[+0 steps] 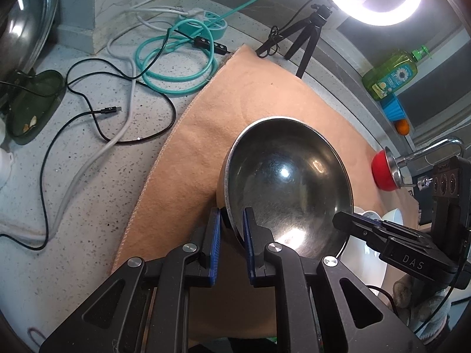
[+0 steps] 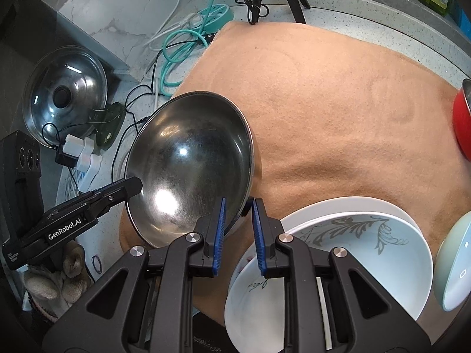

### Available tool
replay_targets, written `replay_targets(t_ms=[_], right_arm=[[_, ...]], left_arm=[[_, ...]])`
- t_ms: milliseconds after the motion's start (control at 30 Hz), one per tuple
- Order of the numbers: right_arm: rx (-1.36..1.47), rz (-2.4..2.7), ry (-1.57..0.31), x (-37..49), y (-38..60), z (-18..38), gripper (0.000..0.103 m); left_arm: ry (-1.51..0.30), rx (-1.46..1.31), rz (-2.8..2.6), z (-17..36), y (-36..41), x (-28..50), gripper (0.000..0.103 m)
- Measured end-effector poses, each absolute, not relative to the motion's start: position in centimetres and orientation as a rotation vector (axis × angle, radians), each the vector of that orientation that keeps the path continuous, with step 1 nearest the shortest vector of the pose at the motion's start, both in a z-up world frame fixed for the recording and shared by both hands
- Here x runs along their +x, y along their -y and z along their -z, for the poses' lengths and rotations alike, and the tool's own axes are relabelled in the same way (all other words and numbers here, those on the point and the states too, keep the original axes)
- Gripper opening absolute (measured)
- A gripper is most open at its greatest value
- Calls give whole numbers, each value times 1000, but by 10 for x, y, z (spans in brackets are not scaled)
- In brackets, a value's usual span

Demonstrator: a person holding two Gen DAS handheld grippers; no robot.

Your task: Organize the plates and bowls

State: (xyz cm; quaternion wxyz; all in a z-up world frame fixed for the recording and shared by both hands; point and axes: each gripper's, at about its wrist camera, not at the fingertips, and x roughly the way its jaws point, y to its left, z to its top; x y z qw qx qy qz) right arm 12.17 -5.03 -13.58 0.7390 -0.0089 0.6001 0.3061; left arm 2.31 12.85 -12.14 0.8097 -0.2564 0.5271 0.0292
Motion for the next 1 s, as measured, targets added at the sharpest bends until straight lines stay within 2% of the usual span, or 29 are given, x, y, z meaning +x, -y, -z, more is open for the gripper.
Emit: replay_targets(t_ms=[267, 533, 767, 1000], right_arm=[[-16, -640, -1255, 122, 64, 120, 19], [27, -597, -1193, 121, 101, 95, 20], [93, -527, -1132, 114, 158, 72, 20], [166, -428, -1079, 105, 231, 53, 20]], left_arm=[[-1111, -526, -76, 112, -130, 22, 13], [-1037, -488, -59, 80, -122, 21, 13], [-1005, -423, 45, 56, -84, 35, 13], [-1032, -373, 163, 56, -33, 58, 13]])
